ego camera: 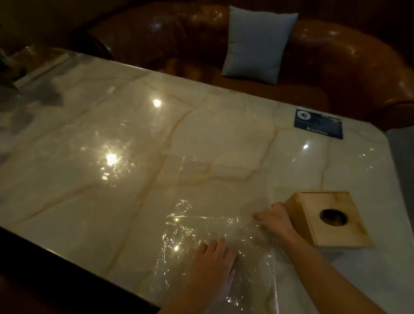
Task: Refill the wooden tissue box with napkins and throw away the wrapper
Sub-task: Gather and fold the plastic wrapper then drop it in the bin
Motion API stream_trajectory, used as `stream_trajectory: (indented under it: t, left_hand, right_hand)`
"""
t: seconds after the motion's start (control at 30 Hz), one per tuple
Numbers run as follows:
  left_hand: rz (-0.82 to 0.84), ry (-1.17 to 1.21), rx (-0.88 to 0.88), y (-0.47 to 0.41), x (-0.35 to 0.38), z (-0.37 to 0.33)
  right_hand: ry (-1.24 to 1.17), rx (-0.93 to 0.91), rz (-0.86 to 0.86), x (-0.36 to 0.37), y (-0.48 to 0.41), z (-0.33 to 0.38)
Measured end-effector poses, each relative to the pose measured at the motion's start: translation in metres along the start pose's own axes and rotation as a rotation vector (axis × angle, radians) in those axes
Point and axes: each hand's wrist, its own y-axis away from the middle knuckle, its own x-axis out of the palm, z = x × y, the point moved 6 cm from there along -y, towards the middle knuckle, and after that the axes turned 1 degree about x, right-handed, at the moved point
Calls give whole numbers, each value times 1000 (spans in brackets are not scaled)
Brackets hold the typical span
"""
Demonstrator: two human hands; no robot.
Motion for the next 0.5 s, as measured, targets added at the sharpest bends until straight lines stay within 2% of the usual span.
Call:
stream_trajectory:
  t: [0.1, 0.17, 0.27, 0.33, 0.37, 0.43, 0.5]
  left_hand:
    - [31, 55, -30, -3, -6, 5]
    - [47, 235, -140, -10, -8, 26]
    - [-104, 631, -474, -14, -17, 77]
    - [-289, 703, -734, -8, -24, 116]
    - [-316, 702, -853, -5, -24, 133]
    - [-226, 800, -1041, -2, -16, 155]
    - [-121, 989, -1147, -2, -5, 165]
  right_hand:
    - [-71, 11, -11, -1, -2, -8]
    - [-114, 32, -3, -1, -1, -13]
    - [-175, -2, 21, -1, 0, -15]
    - [-180, -14, 48, -2, 2, -14]
    - [-180, -13, 59, -3, 2, -14]
    - [-169, -18, 103, -4, 1, -14]
    - [-171, -23, 139, -3, -1, -15]
